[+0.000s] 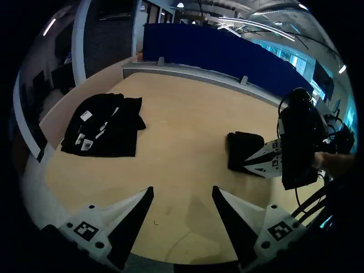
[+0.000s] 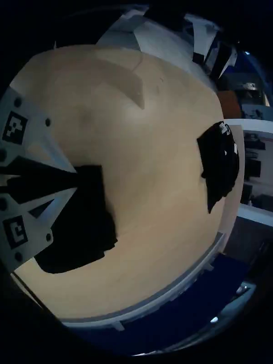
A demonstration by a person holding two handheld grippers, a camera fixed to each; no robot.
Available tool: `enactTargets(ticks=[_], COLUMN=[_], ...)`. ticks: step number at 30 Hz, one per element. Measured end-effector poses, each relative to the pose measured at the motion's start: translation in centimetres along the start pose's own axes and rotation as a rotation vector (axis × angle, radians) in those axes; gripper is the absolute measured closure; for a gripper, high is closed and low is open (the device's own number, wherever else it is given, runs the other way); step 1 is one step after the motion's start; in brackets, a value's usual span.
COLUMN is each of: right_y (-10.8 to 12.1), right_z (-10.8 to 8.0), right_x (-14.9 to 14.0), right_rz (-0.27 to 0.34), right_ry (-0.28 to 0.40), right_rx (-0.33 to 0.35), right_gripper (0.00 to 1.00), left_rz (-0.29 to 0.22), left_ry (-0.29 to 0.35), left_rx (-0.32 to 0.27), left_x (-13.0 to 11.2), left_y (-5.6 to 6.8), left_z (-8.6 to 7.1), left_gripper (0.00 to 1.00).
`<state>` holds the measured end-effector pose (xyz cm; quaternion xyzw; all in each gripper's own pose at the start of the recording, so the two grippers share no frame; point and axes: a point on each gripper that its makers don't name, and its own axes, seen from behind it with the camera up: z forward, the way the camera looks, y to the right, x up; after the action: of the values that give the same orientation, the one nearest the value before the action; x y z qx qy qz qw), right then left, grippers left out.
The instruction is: Fold towel
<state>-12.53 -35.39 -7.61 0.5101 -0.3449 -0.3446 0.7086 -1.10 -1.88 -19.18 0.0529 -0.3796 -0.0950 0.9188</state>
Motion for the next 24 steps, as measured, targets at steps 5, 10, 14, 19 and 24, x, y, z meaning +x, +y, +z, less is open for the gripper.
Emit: enactTargets(ticks=[5,10,14,19,24], right_y=[0.2,0.2,0.4,0.8,1.0], right_z=[-0.1,-0.9,-1.9,-2.8,-3.9], right_x=[0.0,0.2,0.1,-0.4,-1.4], right_rz=[0.016,0.042,0.067,0.106,0.162], right_ry=[0.015,0.039,0.055,0.063,0.070], right_rx=[-0.003,0.003,-0.005,-0.026,-0.043], right_gripper=[0.72,0.22,0.09,0.04,0.04], left_rz=[0.011,0.013,0.014,0.019,0.017], left_ry=[-0.001,-0.001,0.000,-0.001,0.000], left_rx=[-0.002,-0.007,-0.010,-0.012,-0.012], left_x=[0.2,0.4,0.5,0.7,0.8], left_y=[0.1,0.3,0.5,0.7,0.9], left_z=[0.3,0.4,0.5,0.6,0.7], left_gripper=[0.04,0.05,0.04,0.04,0.05])
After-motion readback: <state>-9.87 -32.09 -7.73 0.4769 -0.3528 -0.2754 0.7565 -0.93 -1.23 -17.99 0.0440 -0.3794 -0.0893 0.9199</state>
